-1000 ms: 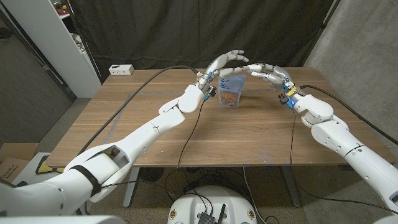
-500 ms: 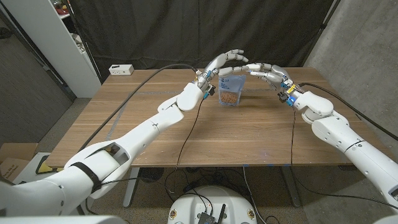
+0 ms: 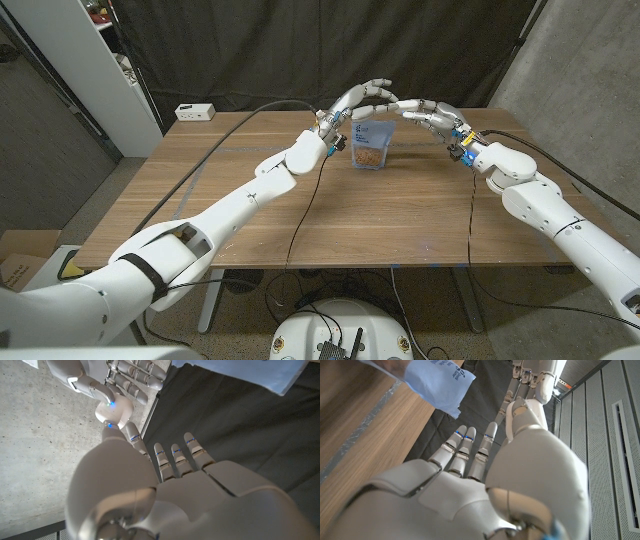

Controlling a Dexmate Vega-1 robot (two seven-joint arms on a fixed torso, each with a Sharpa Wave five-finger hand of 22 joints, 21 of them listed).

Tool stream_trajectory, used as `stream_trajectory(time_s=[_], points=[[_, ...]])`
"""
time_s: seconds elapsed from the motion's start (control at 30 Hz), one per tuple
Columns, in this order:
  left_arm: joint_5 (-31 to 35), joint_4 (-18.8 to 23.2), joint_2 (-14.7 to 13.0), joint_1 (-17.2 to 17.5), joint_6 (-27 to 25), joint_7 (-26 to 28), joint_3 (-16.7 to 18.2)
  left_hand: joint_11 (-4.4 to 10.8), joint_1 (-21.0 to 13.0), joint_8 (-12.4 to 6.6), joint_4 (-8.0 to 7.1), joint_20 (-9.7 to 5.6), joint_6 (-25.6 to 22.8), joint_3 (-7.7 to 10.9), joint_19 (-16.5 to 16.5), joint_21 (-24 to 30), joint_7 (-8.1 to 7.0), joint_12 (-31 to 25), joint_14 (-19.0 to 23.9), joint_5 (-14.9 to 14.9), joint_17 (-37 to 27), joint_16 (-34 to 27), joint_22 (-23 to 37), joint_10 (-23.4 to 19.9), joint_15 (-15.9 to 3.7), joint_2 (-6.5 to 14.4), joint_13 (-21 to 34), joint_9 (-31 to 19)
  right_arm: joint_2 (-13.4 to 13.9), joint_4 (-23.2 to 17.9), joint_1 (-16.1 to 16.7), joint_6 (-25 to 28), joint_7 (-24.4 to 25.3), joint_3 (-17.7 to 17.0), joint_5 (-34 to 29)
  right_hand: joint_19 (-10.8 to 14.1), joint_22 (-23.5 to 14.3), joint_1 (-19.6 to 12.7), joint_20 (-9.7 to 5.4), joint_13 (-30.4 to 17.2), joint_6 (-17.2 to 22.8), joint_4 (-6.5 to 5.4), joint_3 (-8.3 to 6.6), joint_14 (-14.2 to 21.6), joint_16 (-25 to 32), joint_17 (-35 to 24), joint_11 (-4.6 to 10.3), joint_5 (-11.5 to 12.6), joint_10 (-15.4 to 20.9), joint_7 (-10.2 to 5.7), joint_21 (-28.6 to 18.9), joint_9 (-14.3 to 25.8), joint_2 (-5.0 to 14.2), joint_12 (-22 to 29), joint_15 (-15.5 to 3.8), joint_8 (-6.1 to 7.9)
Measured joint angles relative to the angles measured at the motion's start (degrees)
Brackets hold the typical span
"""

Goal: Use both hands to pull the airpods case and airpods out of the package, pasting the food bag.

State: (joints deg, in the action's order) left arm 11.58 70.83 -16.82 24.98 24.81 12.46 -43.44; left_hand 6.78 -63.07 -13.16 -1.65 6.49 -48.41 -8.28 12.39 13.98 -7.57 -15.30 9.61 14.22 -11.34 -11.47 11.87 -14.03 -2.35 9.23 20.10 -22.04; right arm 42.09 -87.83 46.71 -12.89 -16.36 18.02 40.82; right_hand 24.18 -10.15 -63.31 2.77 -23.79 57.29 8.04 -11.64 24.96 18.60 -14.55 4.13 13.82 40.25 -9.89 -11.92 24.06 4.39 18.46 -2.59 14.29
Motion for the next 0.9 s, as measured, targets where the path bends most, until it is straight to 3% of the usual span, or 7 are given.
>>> stream_trajectory(time_s=[0.4, 0.5, 0.63, 0.9], points=[[0.1, -1.1, 0.2, -0.8, -1.1, -0.2, -0.7, -0.44, -1.1, 0.37, 0.41, 0.39, 0.6, 1.68, 0.2, 0.0, 0.15, 0.0, 0.0, 0.0, -0.3, 0.0, 0.0, 0.4, 0.00, 1.1, 0.3, 0.3, -0.4, 0.6, -0.9, 0.0, -1.1, 0.2, 0.5, 0.0, 0.0, 0.5, 0.00, -0.3, 0.0, 0.00, 0.00, 0.8, -0.4, 0.2, 0.38, 1.3, 1.6, 0.00, 0.0, -0.5, -0.97, 0.4, 0.04, 0.00], [0.1, -1.8, 0.4, -1.2, -1.1, -0.4, -0.9, -0.88, -1.5, 1.46, 0.38, 0.38, 3.0, 1.99, 0.2, 0.0, -0.06, 0.0, -0.1, 0.0, -0.3, 0.0, 0.0, 0.9, 0.13, 1.5, 0.3, 0.5, -0.5, 0.6, -1.1, 0.0, -1.3, 0.3, 0.5, 0.3, 0.3, 0.7, -0.31, -0.5, 0.3, 0.01, 0.00, 1.0, -0.4, 0.2, 0.38, 1.7, 1.6, -0.33, 0.0, -0.5, -1.45, 0.4, -0.20, 0.00], [0.1, -2.5, 0.5, -1.5, -0.7, -0.7, -1.0, -0.95, 0.1, 2.07, -0.50, 0.15, 5.0, 1.25, 0.5, 0.0, -0.39, 0.0, -0.3, -0.3, -0.3, 0.0, 0.0, 0.9, 0.31, -0.1, 0.3, 0.8, -0.6, 0.6, -1.1, 0.0, -1.5, 0.4, 0.6, 0.3, 0.3, 0.9, -0.31, -0.5, 2.7, 0.01, 0.01, 1.1, -0.4, 0.2, 0.39, 2.1, 2.2, -2.73, 0.0, -0.7, -2.16, 0.8, -0.27, 0.00], [-1.0, -3.5, 0.5, -1.9, 1.2, -1.2, -1.0, -0.95, 1.9, 2.07, -1.43, -0.27, 6.4, -0.02, 0.4, 0.2, -1.02, 0.0, -0.3, -0.5, -0.3, 0.0, 0.0, 0.9, 0.31, -1.9, 0.5, 1.1, -0.8, 0.8, -1.3, 0.4, -1.4, 0.6, 0.6, 0.3, 0.3, 1.5, -0.31, -0.5, 2.8, 0.02, 0.02, 1.4, -0.8, 0.2, 0.70, 3.0, 2.5, -2.77, 0.0, -0.7, -2.76, 1.0, 0.03, 0.00]])
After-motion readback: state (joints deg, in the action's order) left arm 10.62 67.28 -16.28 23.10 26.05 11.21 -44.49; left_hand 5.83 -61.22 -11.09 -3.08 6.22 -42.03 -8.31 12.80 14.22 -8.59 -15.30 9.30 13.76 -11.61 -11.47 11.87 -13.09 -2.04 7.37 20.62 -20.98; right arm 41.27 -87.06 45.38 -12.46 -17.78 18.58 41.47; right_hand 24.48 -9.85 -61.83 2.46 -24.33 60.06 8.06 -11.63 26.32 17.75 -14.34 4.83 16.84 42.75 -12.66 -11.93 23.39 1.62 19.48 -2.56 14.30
